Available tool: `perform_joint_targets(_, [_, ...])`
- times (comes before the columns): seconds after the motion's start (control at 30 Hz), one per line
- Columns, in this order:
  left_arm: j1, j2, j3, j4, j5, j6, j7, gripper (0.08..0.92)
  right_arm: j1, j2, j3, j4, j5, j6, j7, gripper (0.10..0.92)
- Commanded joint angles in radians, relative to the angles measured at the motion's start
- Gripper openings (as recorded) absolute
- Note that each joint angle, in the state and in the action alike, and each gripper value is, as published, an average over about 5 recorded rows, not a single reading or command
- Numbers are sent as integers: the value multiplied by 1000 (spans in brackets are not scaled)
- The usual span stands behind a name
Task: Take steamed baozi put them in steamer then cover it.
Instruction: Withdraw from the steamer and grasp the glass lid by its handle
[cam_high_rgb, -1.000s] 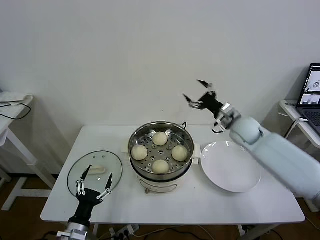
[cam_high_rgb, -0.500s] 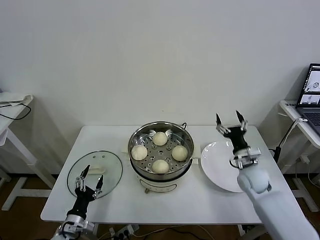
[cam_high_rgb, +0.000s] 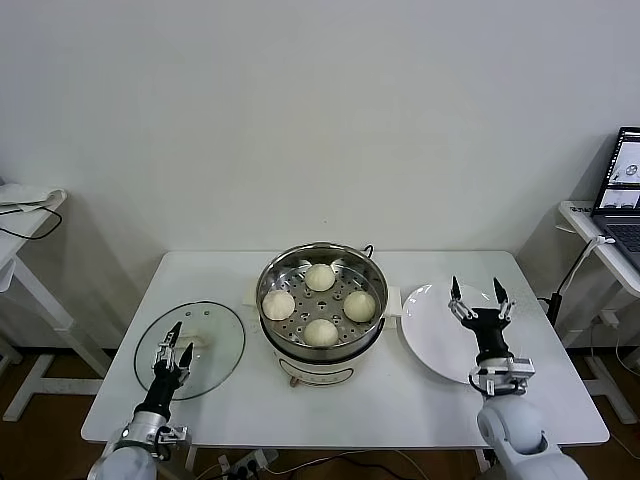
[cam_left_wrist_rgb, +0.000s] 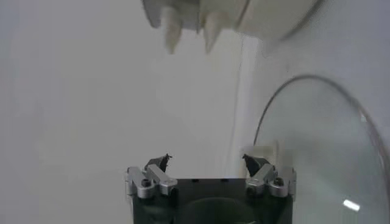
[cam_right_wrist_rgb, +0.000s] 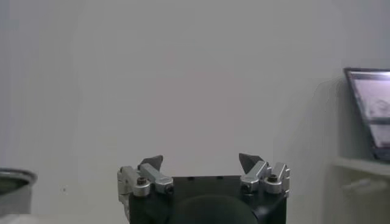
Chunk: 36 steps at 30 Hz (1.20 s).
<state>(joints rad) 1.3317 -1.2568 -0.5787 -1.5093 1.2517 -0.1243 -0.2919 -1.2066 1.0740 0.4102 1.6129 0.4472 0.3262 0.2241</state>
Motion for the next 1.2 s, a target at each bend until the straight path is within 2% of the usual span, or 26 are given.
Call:
perform_joint_targets(0.03, [-69, -2, 5, 89, 117, 42, -3, 823, -84, 42, 56, 17, -14, 10, 3, 823])
perform_joint_targets(0.47, [-118, -12, 30, 103, 95, 55, 3, 823, -86, 47, 53, 12, -18, 14, -13, 823])
perform_joint_targets(0.97, [-188, -14, 47, 195, 98, 73, 8, 813, -89, 55, 55, 28, -27, 14, -10, 823])
perform_joint_targets(1.2, [-191, -14, 56, 216, 94, 81, 30, 645, -89, 53, 56, 43, -28, 13, -6, 823])
